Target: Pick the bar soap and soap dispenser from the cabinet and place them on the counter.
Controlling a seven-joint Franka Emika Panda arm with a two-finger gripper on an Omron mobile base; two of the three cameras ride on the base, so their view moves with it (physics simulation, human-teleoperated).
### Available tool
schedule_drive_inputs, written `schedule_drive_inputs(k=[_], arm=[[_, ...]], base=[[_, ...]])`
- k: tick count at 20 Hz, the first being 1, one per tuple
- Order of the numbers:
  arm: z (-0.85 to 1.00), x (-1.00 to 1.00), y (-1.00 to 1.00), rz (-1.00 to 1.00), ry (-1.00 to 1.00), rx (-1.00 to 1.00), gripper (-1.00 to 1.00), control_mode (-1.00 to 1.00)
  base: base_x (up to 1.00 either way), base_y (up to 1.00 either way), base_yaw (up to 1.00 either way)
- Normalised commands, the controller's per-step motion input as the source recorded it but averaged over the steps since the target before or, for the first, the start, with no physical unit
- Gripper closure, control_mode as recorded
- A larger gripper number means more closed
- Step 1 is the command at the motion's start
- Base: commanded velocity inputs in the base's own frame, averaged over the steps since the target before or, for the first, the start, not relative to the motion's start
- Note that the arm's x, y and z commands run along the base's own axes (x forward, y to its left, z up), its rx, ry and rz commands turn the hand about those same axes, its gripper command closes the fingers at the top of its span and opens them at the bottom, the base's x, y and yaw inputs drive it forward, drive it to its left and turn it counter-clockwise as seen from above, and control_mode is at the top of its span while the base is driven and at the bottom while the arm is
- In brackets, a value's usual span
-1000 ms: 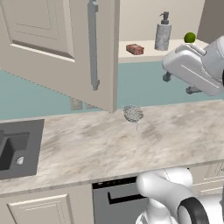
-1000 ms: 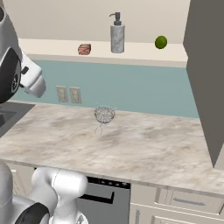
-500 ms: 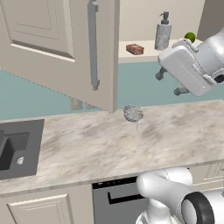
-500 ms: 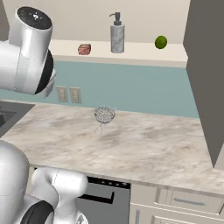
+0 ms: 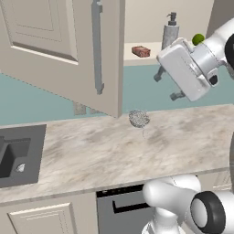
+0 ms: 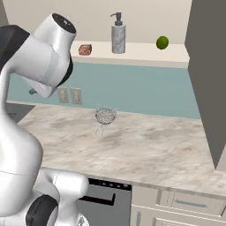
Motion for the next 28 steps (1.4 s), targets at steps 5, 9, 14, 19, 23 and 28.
schedule_drive_inputs(k=[5, 9, 14, 19, 23, 28], arm=[[-0.05, 0.39, 0.21, 0.07, 0.12, 0.03, -1.00, -1.00], [-0.04, 0.39, 0.24, 0.06, 0.11, 0.01, -1.00, -1.00], [-0.07, 0.36, 0.28, 0.06, 0.11, 0.01, -1.00, -1.00], [-0.12, 0.27, 0.39, 0.05, 0.12, 0.01, -1.00, -1.00], [-0.16, 0.19, 0.46, 0.04, 0.13, 0.00, -1.00, -1.00], [-0.09, 0.11, 0.54, 0.03, 0.11, 0.00, -1.00, -1.00]], base=[[0.00, 0.00, 0.00], [0.00, 0.00, 0.00], [0.00, 0.00, 0.00], [0.00, 0.00, 0.00], [0.00, 0.00, 0.00], [0.00, 0.00, 0.00]])
